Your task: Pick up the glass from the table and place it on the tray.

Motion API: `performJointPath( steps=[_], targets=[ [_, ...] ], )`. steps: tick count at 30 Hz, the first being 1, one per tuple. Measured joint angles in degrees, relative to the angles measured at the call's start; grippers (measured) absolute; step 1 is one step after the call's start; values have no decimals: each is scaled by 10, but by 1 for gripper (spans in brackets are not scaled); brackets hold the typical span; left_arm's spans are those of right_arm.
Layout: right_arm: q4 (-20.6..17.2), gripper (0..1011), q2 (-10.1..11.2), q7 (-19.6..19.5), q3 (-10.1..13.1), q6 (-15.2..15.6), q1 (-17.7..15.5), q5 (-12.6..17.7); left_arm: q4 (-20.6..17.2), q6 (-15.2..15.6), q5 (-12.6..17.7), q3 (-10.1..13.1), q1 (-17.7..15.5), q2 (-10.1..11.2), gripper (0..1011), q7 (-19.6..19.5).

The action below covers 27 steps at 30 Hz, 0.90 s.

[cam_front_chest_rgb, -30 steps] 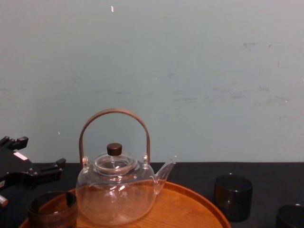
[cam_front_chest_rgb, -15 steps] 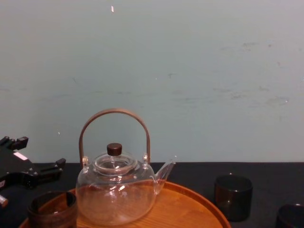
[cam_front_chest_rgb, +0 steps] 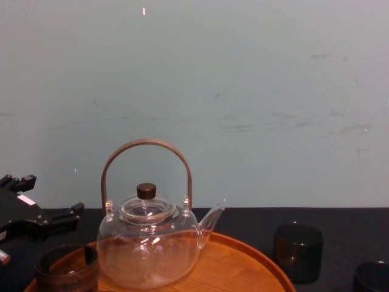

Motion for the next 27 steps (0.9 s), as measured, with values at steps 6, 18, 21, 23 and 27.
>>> performJointPath(
  steps=[6,18,21,23,27],
  targets=[
    [9,1002,-9,9,-5,7,12,-8,0,0,0,0,0,0,1001,0],
    [41,1002,-31,24,-18,23,50,-14,0,0,0,0,0,0,1001,0],
    [50,1002,-36,27,-21,27,59,-14,0,0,0,0,0,0,1001,0],
    [53,1002,-38,28,-24,29,63,-13,0,0,0,0,0,0,1001,0],
    [65,1002,-43,33,-31,34,76,-12,0,0,0,0,0,0,1001,0]
  ],
)
